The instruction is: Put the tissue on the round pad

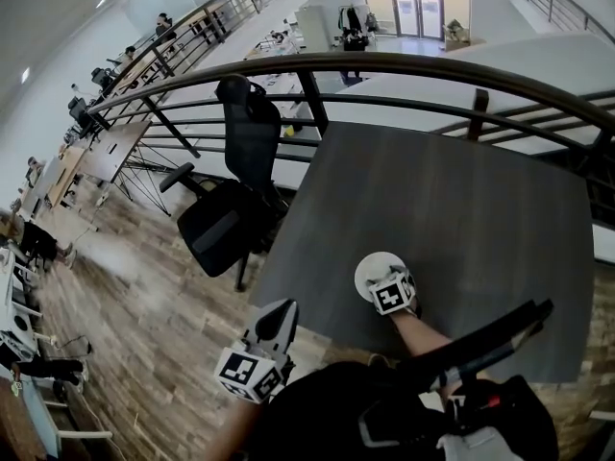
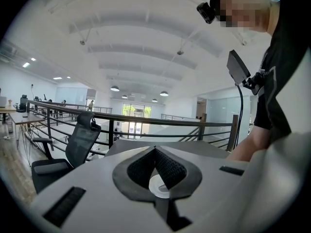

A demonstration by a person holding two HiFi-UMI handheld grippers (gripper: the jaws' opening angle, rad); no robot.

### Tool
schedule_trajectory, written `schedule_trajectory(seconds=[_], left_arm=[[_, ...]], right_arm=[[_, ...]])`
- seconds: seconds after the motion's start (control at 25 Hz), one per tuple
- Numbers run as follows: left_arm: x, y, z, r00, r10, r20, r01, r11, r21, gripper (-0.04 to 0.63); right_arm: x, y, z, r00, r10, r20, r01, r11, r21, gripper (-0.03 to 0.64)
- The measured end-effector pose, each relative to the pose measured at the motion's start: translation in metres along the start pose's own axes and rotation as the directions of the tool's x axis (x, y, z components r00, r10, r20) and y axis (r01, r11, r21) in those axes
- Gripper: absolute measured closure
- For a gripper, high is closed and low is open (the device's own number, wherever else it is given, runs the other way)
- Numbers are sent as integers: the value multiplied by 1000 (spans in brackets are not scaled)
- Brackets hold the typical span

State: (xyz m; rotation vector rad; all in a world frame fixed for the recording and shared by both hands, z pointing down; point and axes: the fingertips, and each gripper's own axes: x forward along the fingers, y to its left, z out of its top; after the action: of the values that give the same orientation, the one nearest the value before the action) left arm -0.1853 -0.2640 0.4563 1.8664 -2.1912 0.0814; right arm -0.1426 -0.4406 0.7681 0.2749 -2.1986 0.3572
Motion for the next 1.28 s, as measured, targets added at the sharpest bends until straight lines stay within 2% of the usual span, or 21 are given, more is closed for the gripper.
schedule_trajectory(seconds=[0.16, 0.32, 0.48, 0.6, 0.68, 1.0, 1.28], left_arm=[[-3, 2, -3, 1000, 24, -3, -24, 1000, -7, 592], [-7, -1, -6, 999, 32, -1, -32, 999, -9, 592], [-8, 1, -9, 999, 36, 2, -36, 999, -14, 592], [-9, 3, -13, 999, 42, -1, -42, 999, -23, 592], [-9, 4, -14, 999, 45, -3, -45, 999, -21, 592], [-3, 6, -14, 1000, 21, 8, -20, 1000, -23, 592], [3, 22, -20, 999, -27, 29, 28, 999, -33, 592]], right_arm=[[4, -2, 0, 1000, -27, -16, 26, 999, -33, 301], [5, -7, 7, 998, -61, 18, 62, 994, -95, 301], [11, -2, -5, 999, -23, -32, 22, 999, -31, 299], [13, 0, -7, 998, -16, -58, 14, 999, -40, 296], [12, 2, -7, 998, -1, -67, 0, 1000, -27, 257], [-5, 4, 37, 995, -8, 100, 10, 1000, -12, 250], [-43, 18, 74, 965, -8, 263, -7, 998, 55, 250]])
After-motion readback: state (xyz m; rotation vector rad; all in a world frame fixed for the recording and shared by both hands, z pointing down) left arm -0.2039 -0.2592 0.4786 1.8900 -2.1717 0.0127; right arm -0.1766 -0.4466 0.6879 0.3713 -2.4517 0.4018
